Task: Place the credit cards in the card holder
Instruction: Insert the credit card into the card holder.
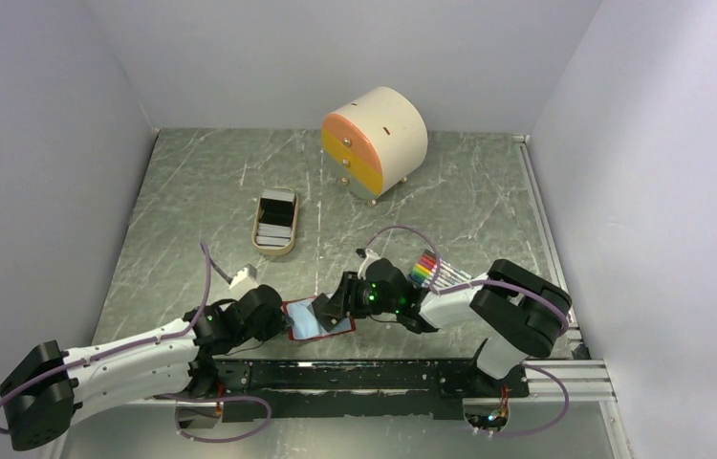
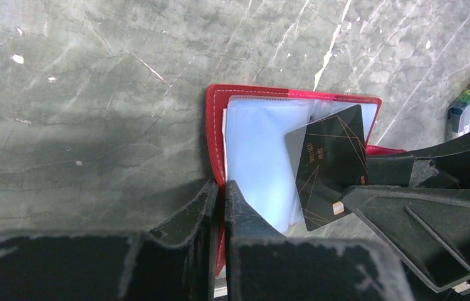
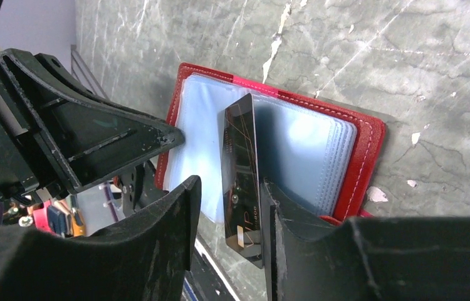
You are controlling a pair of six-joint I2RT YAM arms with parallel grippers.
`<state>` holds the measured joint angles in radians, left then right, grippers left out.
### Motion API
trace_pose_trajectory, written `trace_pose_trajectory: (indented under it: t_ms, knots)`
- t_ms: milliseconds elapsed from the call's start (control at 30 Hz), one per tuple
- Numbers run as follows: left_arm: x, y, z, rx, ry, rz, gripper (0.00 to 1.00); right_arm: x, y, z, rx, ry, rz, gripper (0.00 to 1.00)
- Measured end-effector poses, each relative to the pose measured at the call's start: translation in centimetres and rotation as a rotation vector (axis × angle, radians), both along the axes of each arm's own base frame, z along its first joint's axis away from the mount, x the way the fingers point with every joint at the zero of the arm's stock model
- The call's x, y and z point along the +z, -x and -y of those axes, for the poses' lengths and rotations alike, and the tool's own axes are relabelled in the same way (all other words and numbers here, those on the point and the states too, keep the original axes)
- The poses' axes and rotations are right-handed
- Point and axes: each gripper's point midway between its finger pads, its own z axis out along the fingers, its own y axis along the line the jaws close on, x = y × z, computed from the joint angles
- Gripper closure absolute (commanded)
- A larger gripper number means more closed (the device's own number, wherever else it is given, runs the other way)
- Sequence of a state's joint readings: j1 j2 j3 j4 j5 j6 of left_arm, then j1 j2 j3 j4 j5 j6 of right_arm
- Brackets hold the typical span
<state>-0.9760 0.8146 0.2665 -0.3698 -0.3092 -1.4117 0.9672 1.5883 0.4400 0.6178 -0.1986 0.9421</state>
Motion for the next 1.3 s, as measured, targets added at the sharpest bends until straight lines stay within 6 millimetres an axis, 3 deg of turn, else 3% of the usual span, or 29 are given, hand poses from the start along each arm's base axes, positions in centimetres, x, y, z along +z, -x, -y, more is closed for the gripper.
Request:
trace_pose_trajectory:
  t_ms: [467,767,1100,1300]
  knots:
    - [-0.3,-0.1,0.3,-0.007,-0.004,-0.007,0.9,-0.2,1.4,-0.4,0.034,-0.012,-0.048,0.57]
    - [0.0,-0.1,0.7,-0.019,0.001,-0.006,0.89,-0.3,1.2,0.4,0.04,0.041,-0.01,0.75]
    - [0.2,-0.1,0.9,-0.026,0.012,-0.008,0.85,-0.8,1.4,-0.2,0.043,0.018,-0.038,0.86]
    - [0.5,-0.1,1.4,-0.038,0.032,-0.005,0.82,-0.8,1.2,-0.7,0.023,-0.028,-0.054,0.88]
